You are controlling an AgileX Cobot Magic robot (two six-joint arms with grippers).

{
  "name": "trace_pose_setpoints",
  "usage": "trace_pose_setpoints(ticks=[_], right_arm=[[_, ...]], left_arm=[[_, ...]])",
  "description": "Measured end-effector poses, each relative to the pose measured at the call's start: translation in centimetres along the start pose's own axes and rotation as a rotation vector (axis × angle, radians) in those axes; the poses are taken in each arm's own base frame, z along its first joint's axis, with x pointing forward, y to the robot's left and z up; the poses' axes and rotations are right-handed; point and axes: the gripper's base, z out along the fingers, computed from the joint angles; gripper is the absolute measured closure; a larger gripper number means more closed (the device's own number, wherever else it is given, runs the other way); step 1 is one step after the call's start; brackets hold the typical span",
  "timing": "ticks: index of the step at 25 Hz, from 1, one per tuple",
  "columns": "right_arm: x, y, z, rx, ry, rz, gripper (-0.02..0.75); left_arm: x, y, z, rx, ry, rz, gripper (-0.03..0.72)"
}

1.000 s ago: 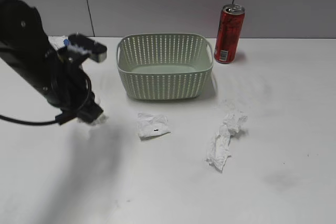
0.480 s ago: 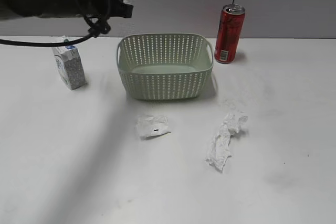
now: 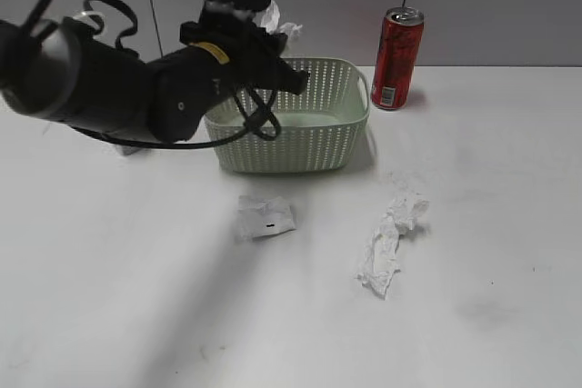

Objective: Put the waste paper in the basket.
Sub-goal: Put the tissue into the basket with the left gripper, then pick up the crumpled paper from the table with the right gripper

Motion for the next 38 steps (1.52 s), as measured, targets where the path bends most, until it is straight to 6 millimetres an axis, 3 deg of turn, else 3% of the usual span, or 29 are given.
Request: trace_pose_setpoints(ticks=[4, 6, 8, 11, 13, 17, 21, 24, 30, 38], right_arm=[[0.0, 0.0, 0.0, 0.0, 0.0, 0.0, 0.149], [0.0, 0.0, 0.0, 0.0, 0.0, 0.0, 0.149], [0.0, 0.0, 0.0, 0.0, 0.0, 0.0, 0.149], [0.0, 0.0, 0.0, 0.0, 0.0, 0.0, 0.149], [0.0, 0.0, 0.0, 0.0, 0.0, 0.0, 0.149], [0.0, 0.0, 0.0, 0.0, 0.0, 0.0, 0.149], [0.0, 0.0, 0.0, 0.0, 0.0, 0.0, 0.149], [0.0, 0.0, 0.0, 0.0, 0.0, 0.0, 0.149], [0.0, 0.0, 0.0, 0.0, 0.0, 0.0, 0.149], [0.0, 0.0, 0.0, 0.0, 0.0, 0.0, 0.149]], left_arm=[[1.4, -0.3, 0.5, 0.003, 0.026, 0.012, 0.61], [1.4, -0.5, 0.5, 0.016, 0.023, 0.033, 0.573], [1.4, -0.6, 0.5, 0.033, 0.025, 0.055, 0.459], [1.6, -0.7, 0.5, 0.045, 0.043, 0.061, 0.176], [1.6, -0.7, 0.5, 0.047, 0.056, 0.054, 0.076], [0.6, -0.8, -0.3, 0.083, 0.104, 0.042, 0.048], [-2.7, -0.1, -2.2, 0.133, 0.135, 0.018, 0.05], [-5.1, 1.6, -3.6, 0.186, 0.236, -0.005, 0.056], [-7.8, 8.4, -6.4, 0.225, 0.496, -0.079, 0.076], [-5.6, 16.1, -10.6, 0.206, 0.83, -0.204, 0.099]])
